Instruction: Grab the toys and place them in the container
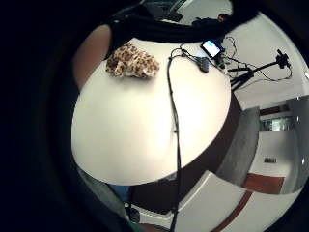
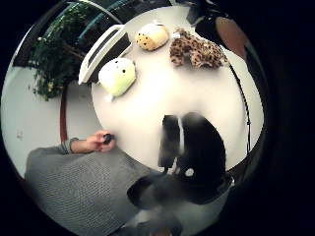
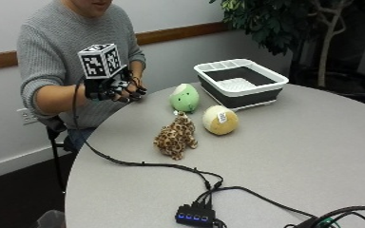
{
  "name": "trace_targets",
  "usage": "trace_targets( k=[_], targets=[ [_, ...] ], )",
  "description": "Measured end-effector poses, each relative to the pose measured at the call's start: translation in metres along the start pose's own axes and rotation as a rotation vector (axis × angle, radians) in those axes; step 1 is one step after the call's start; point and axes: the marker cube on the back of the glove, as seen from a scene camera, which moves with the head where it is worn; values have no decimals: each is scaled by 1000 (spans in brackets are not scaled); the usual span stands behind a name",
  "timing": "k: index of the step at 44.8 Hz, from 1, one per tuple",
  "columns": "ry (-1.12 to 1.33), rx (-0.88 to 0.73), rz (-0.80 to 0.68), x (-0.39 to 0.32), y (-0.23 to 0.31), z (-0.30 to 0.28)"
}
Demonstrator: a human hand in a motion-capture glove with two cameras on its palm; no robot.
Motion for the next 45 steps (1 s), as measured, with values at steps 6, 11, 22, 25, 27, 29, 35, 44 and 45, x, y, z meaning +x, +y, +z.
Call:
trace_targets(
  k=[6,11,22,25,27,29,35,44,45],
  targets=[
    [0,-7,3,0,-2,1],
    [-2,-10,7,0,-4,1],
    [-6,-16,10,1,-10,0],
    [-19,-21,10,1,-15,1],
    [-33,-21,9,0,-22,1],
    [-49,-21,1,-3,-30,0],
    [-89,-37,-21,-19,-89,1],
    [-50,-124,5,-21,-176,12],
    [-54,-133,10,-20,-180,14]
  ],
)
